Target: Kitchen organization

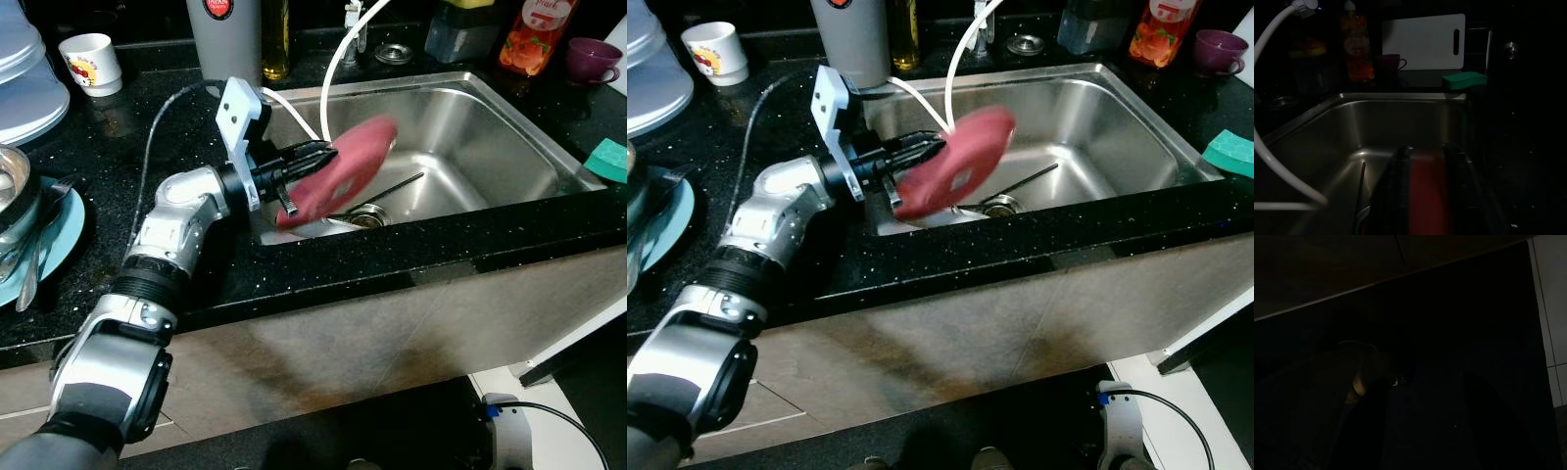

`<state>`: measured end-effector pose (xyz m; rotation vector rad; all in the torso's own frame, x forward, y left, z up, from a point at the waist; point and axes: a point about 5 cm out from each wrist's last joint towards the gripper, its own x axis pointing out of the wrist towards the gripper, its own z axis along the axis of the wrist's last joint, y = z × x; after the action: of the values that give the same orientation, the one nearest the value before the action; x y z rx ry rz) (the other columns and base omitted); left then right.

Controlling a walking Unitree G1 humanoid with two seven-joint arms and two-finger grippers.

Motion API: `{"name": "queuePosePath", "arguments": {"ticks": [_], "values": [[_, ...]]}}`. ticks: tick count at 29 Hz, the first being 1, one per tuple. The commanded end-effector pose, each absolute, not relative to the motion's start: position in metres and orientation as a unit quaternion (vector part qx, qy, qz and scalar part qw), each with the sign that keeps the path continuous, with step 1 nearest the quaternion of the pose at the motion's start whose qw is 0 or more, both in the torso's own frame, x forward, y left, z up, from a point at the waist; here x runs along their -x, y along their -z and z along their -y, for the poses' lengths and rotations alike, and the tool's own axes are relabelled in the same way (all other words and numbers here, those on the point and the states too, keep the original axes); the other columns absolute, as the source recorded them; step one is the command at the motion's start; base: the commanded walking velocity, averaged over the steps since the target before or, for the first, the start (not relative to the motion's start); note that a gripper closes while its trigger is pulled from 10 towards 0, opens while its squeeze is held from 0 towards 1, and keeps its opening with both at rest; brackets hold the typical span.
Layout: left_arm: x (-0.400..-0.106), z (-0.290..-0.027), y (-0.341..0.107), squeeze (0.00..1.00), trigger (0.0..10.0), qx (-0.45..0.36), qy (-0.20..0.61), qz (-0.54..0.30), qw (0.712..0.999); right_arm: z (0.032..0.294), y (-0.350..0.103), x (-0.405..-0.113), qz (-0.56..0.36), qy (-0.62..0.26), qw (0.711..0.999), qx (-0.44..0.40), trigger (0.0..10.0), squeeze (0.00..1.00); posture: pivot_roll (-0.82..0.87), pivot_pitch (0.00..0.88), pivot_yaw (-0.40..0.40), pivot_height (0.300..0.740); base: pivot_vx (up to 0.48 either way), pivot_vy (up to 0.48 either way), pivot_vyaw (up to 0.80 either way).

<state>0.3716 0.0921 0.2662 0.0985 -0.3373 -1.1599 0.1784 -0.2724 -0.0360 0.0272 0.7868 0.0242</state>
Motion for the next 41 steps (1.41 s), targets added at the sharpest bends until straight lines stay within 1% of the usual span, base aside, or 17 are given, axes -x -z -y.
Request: {"name": "queuePosePath", "arguments": {"ticks": [1,8,12,13,14,15,16,19,20,24,25,26,30,32,36,39,41], "values": [[-0.373,-0.09,-0.269,1.0,10.0,-0.046,0.548,0.166,0.818,0.275,0.038,-0.173,-0.393,-0.009,0.919,-0.012,10.0,0.0,-0.14,0.189,0.004,0.74,0.0,0.0,0.0],[-0.372,-0.094,-0.282,1.0,10.0,-0.05,0.545,0.192,0.815,0.271,0.039,-0.176,-0.389,-0.013,0.921,-0.018,10.0,0.0,-0.12,0.161,0.013,0.74,0.0,0.0,0.0],[-0.361,-0.1,-0.309,1.0,10.0,-0.093,0.511,0.254,0.816,0.265,0.039,-0.183,-0.374,-0.025,0.926,-0.035,10.0,0.0,-0.09,0.117,0.018,0.74,0.0,0.0,0.0],[-0.354,-0.101,-0.32,0.47,10.0,-0.1,0.495,0.28,0.816,0.263,0.039,-0.185,-0.37,-0.03,0.928,-0.037,10.0,0.0,-0.08,0.103,0.017,0.74,0.0,0.0,0.0],[-0.349,-0.101,-0.325,0.07,10.0,-0.101,0.491,0.292,0.814,0.262,0.039,-0.186,-0.369,-0.031,0.928,-0.038,10.0,0.0,-0.08,0.103,0.017,0.74,0.0,0.0,0.0],[-0.344,-0.101,-0.329,0.0,10.0,-0.097,0.489,0.303,0.812,0.26,0.039,-0.188,-0.367,-0.034,0.929,-0.04,10.0,0.0,-0.07,0.09,0.019,0.74,0.0,0.0,0.0],[-0.336,-0.1,-0.335,0.0,10.0,-0.08,0.488,0.317,0.809,0.259,0.039,-0.189,-0.364,-0.036,0.93,-0.043,10.0,0.0,-0.07,0.09,0.019,0.74,0.0,0.0,0.0],[-0.303,-0.093,-0.353,0.0,10.0,-0.013,0.508,0.357,0.784,0.256,0.038,-0.194,-0.356,-0.034,0.932,-0.056,10.0,0.0,-0.04,0.071,0.009,0.74,0.0,0.0,0.0],[-0.303,-0.093,-0.353,0.0,10.0,-0.013,0.508,0.357,0.784,0.256,0.038,-0.194,-0.356,-0.034,0.932,-0.056,10.0,0.0,-0.04,0.071,0.009,0.74,0.0,0.0,0.0],[-0.284,-0.09,-0.355,0.0,10.0,0.031,0.51,0.366,0.778,0.251,0.038,-0.199,-0.353,-0.036,0.933,-0.064,10.0,0.0,-0.02,0.055,0.011,0.74,0.0,0.0,0.0],[-0.273,-0.091,-0.342,0.0,10.0,0.07,0.501,0.348,0.789,0.249,0.038,-0.202,-0.353,-0.035,0.932,-0.072,10.0,0.0,-0.01,0.05,0.013,0.74,0.0,0.0,0.0],[-0.273,-0.091,-0.342,0.0,10.0,0.07,0.501,0.348,0.789,0.249,0.038,-0.202,-0.353,-0.035,0.932,-0.072,10.0,0.0,-0.01,0.05,0.013,0.74,0.0,0.0,0.0],[-0.264,-0.09,-0.313,0.0,10.0,0.103,0.482,0.289,0.821,0.243,0.039,-0.208,-0.348,-0.039,0.933,-0.081,10.0,0.0,0.02,0.04,0.009,0.74,0.0,0.0,0.0],[-0.261,-0.089,-0.308,0.0,10.0,0.108,0.481,0.28,0.824,0.242,0.039,-0.21,-0.347,-0.04,0.933,-0.081,10.0,0.0,0.03,0.033,0.009,0.74,0.0,0.0,0.0],[-0.241,-0.077,-0.285,0.0,10.0,0.141,0.49,0.209,0.834,0.235,0.039,-0.217,-0.342,-0.04,0.935,-0.089,10.0,0.0,0.06,0.02,0.005,0.74,0.0,0.0,0.0],[-0.232,-0.071,-0.265,0.0,10.0,0.134,0.513,0.158,0.833,0.233,0.039,-0.22,-0.342,-0.04,0.934,-0.089,10.0,0.0,0.06,0.015,0.01,0.74,0.0,0.0,0.0],[-0.217,-0.066,-0.244,0.0,10.0,0.117,0.549,0.107,0.821,0.233,0.039,-0.221,-0.343,-0.038,0.934,-0.092,10.0,0.0,0.05,0.014,0.011,0.74,0.0,0.0,0.0]]}}
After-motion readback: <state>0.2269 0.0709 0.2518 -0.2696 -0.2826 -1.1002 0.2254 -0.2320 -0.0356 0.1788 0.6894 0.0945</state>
